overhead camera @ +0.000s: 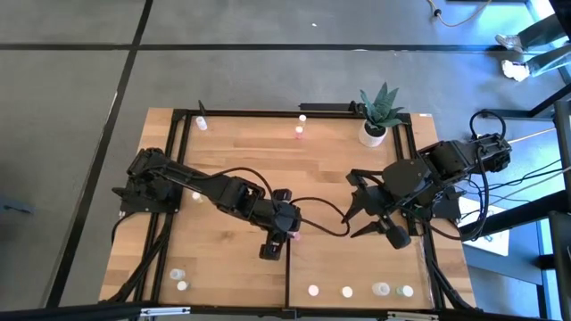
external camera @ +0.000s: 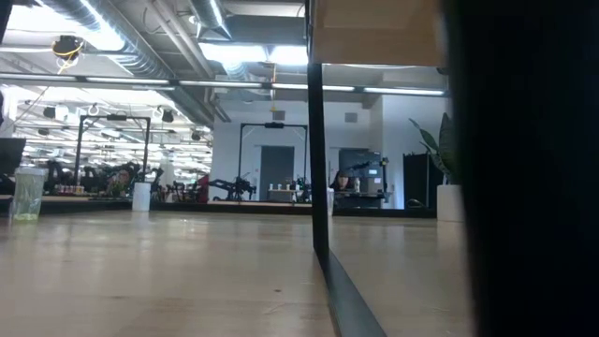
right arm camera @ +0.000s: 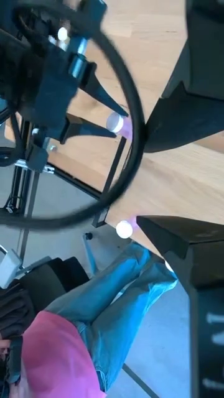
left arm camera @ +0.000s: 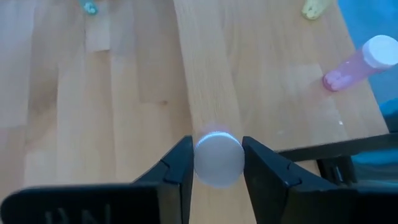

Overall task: Pick and place medicine bottles onto shelf by color
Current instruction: Put the bottom pink pill bottle on the shelf aligned with the other pink pill bottle

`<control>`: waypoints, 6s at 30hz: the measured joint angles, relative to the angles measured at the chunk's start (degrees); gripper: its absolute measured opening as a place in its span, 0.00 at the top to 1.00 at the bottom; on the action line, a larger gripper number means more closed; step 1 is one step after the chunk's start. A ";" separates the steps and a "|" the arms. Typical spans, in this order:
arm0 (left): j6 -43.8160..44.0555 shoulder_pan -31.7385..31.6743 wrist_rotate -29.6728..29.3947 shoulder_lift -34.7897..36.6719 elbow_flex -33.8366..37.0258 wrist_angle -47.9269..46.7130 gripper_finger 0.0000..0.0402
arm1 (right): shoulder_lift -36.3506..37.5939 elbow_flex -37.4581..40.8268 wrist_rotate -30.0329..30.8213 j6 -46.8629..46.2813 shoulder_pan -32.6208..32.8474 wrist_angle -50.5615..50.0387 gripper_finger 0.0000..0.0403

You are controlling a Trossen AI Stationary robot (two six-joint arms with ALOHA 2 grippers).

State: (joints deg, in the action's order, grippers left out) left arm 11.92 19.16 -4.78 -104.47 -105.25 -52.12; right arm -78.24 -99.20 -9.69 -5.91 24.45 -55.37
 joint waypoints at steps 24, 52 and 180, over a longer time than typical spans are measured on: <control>-5.81 1.16 0.30 -13.45 -24.33 -17.97 0.75 | -0.02 0.02 -0.11 0.27 0.04 -0.24 0.56; -15.12 0.52 7.29 -15.43 -23.47 -16.68 0.72 | -0.02 0.02 -0.02 0.14 0.00 -0.15 0.56; -30.51 4.28 10.27 -20.04 -25.95 -9.80 0.58 | 0.00 0.02 0.00 0.23 0.00 0.38 0.56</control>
State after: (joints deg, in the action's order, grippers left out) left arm -18.59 23.44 5.50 -124.51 -131.20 -61.92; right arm -78.24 -99.18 -9.69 -5.68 24.45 -54.99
